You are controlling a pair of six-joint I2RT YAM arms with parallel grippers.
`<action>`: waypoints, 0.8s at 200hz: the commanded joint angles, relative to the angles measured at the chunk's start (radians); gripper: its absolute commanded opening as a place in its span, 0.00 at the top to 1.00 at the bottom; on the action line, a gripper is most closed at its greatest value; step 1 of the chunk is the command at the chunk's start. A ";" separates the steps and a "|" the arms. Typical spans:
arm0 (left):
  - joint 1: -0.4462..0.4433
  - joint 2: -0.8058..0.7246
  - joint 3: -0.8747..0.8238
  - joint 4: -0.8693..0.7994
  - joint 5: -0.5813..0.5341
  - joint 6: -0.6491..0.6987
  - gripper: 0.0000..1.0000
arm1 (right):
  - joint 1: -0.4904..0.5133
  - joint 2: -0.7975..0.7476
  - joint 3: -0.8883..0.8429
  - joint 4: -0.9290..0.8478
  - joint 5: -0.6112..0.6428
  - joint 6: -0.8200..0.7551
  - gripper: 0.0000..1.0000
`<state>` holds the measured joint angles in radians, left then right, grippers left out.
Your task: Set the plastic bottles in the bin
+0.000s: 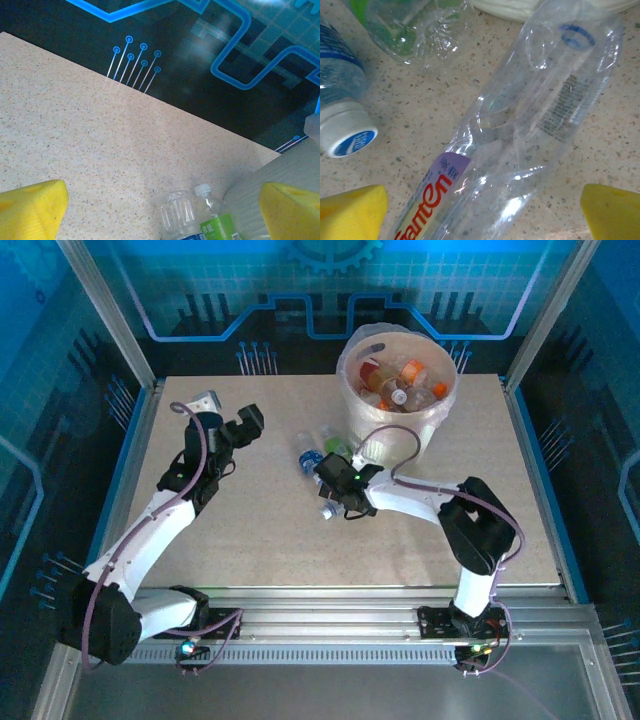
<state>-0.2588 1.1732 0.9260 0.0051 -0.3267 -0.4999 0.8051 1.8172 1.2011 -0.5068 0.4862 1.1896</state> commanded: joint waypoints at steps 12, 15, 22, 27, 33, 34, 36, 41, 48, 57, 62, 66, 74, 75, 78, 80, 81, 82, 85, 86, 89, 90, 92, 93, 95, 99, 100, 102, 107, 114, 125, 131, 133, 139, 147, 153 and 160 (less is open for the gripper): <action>0.015 -0.024 -0.024 0.008 0.023 -0.026 0.01 | -0.016 0.055 0.031 0.002 0.026 0.019 0.00; 0.015 -0.023 -0.024 0.010 0.026 -0.029 0.01 | -0.018 0.058 0.029 0.002 0.026 0.020 0.00; 0.016 -0.024 -0.026 0.013 0.029 -0.029 0.01 | -0.023 0.065 0.023 0.003 0.025 0.021 0.00; 0.016 -0.023 -0.029 0.015 0.032 -0.032 0.01 | -0.026 0.069 0.017 0.005 0.026 0.019 0.00; 0.016 -0.023 -0.031 0.019 0.034 -0.034 0.01 | -0.030 0.074 0.011 0.008 0.026 0.018 0.00; 0.016 -0.023 -0.031 0.020 0.033 -0.035 0.01 | -0.029 0.075 0.010 0.008 0.026 0.017 0.00; 0.016 -0.021 -0.032 0.021 0.034 -0.034 0.01 | -0.031 0.078 0.007 0.009 0.026 0.016 0.00; 0.016 -0.021 -0.033 0.025 0.035 -0.035 0.01 | -0.035 0.084 0.004 0.011 0.023 0.013 0.00; 0.018 -0.017 -0.034 0.026 0.035 -0.038 0.01 | -0.042 0.096 0.001 0.010 0.016 0.009 0.01; 0.018 -0.014 -0.033 0.025 0.035 -0.039 0.01 | -0.050 0.111 -0.005 0.008 0.007 0.007 0.02; 0.019 -0.012 -0.033 0.025 0.036 -0.040 0.01 | -0.053 0.118 -0.009 0.011 0.007 0.004 0.04; 0.019 -0.010 -0.034 0.024 0.037 -0.041 0.01 | -0.056 0.123 -0.013 0.013 0.004 0.002 0.05; 0.019 -0.004 -0.033 0.026 0.038 -0.043 0.01 | -0.061 0.130 -0.021 0.016 -0.005 -0.001 0.07; 0.019 -0.004 -0.032 0.025 0.039 -0.043 0.01 | -0.061 0.132 -0.022 0.016 -0.006 -0.002 0.07; 0.019 -0.003 -0.033 0.025 0.040 -0.043 0.01 | -0.061 0.133 -0.026 0.018 -0.010 -0.002 0.08; 0.020 -0.002 -0.033 0.025 0.040 -0.043 0.01 | -0.063 0.134 -0.029 0.019 -0.012 -0.001 0.09; 0.020 -0.002 -0.032 0.025 0.041 -0.043 0.01 | -0.063 0.134 -0.030 0.020 -0.015 -0.001 0.09; 0.020 -0.001 -0.033 0.025 0.040 -0.043 0.01 | -0.064 0.135 -0.031 0.020 -0.016 -0.001 0.10; 0.020 0.001 -0.033 0.025 0.040 -0.044 0.01 | -0.065 0.134 -0.036 0.024 -0.019 -0.003 0.11; 0.020 0.001 -0.033 0.024 0.041 -0.044 0.01 | -0.065 0.133 -0.038 0.025 -0.020 -0.003 0.12; 0.020 0.003 -0.032 0.024 0.041 -0.045 0.01 | -0.064 0.132 -0.044 0.028 -0.022 -0.002 0.13; 0.019 0.005 -0.033 0.024 0.040 -0.045 0.01 | -0.064 0.132 -0.046 0.029 -0.023 -0.002 0.13; 0.019 0.006 -0.032 0.024 0.041 -0.045 0.01 | -0.064 0.131 -0.051 0.031 -0.024 -0.002 0.13; 0.019 0.006 -0.032 0.024 0.040 -0.045 0.01 | -0.065 0.129 -0.052 0.031 -0.024 -0.002 0.14; 0.020 0.007 -0.032 0.024 0.041 -0.046 0.01 | -0.064 0.128 -0.056 0.032 -0.026 -0.002 0.14; 0.020 0.010 -0.032 0.024 0.041 -0.047 0.01 | -0.065 0.124 -0.064 0.037 -0.029 -0.004 0.16; 0.021 0.011 -0.032 0.025 0.041 -0.048 0.01 | -0.065 0.123 -0.067 0.038 -0.029 -0.004 0.16; 0.021 0.012 -0.031 0.025 0.041 -0.048 0.01 | -0.065 0.121 -0.071 0.039 -0.029 -0.005 0.17; 0.021 0.016 -0.030 0.024 0.041 -0.048 0.01 | -0.065 0.113 -0.081 0.043 -0.031 -0.005 0.19; 0.021 0.021 -0.028 0.023 0.042 -0.050 0.01 | -0.066 0.103 -0.096 0.043 -0.030 -0.006 0.24; 0.021 0.029 -0.025 0.025 0.046 -0.055 0.01 | -0.068 0.080 -0.121 0.044 -0.029 -0.010 0.32; 0.021 0.035 -0.023 0.026 0.051 -0.057 0.01 | -0.070 0.062 -0.138 0.042 -0.026 -0.009 0.37; 0.021 0.036 -0.024 0.026 0.051 -0.058 0.01 | -0.070 0.058 -0.143 0.041 -0.025 -0.009 0.39; 0.021 0.042 -0.022 0.026 0.052 -0.060 0.01 | -0.072 0.041 -0.158 0.038 -0.022 -0.008 0.42; 0.021 0.049 -0.019 0.026 0.056 -0.065 0.01 | -0.075 0.015 -0.180 0.031 -0.017 -0.005 0.46; 0.020 0.054 -0.018 0.026 0.060 -0.068 0.01 | -0.077 -0.006 -0.197 0.025 -0.011 -0.001 0.48; 0.021 0.061 -0.016 0.027 0.063 -0.072 0.01 | -0.080 -0.034 -0.221 0.018 -0.004 0.005 0.50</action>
<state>-0.2504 1.2133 0.9058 0.0071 -0.2897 -0.5461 0.7448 1.8408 1.0706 -0.4164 0.4908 1.1656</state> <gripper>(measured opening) 0.990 0.538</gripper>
